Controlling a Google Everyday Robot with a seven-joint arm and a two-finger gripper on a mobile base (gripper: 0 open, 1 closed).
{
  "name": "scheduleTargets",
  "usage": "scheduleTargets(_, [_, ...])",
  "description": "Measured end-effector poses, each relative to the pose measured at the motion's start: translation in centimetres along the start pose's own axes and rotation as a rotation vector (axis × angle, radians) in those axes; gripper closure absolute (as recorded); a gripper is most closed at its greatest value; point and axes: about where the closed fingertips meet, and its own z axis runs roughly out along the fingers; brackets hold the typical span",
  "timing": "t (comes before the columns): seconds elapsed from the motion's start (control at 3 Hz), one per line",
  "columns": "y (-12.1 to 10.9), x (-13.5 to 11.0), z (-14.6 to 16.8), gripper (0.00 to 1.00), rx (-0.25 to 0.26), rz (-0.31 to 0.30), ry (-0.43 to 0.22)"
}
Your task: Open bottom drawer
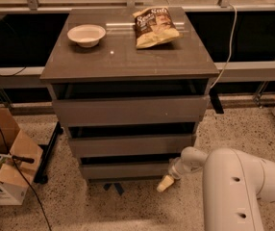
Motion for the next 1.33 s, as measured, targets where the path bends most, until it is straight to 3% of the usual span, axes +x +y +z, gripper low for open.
scheduleTargets(0.33, [-0.6, -1.4, 1.6, 0.00, -0.013, -0.004, -0.035])
scheduleTargets(0.67, [-0.8, -1.5, 3.2, 0.15, -0.051, 0.015, -0.058])
scheduleTargets(1.0, [-0.2, -0.4, 4.2, 0.38, -0.094, 0.049, -0.056])
scheduleTargets(1.33, [-0.2, -0.6, 3.7, 0.62, -0.094, 0.049, -0.056])
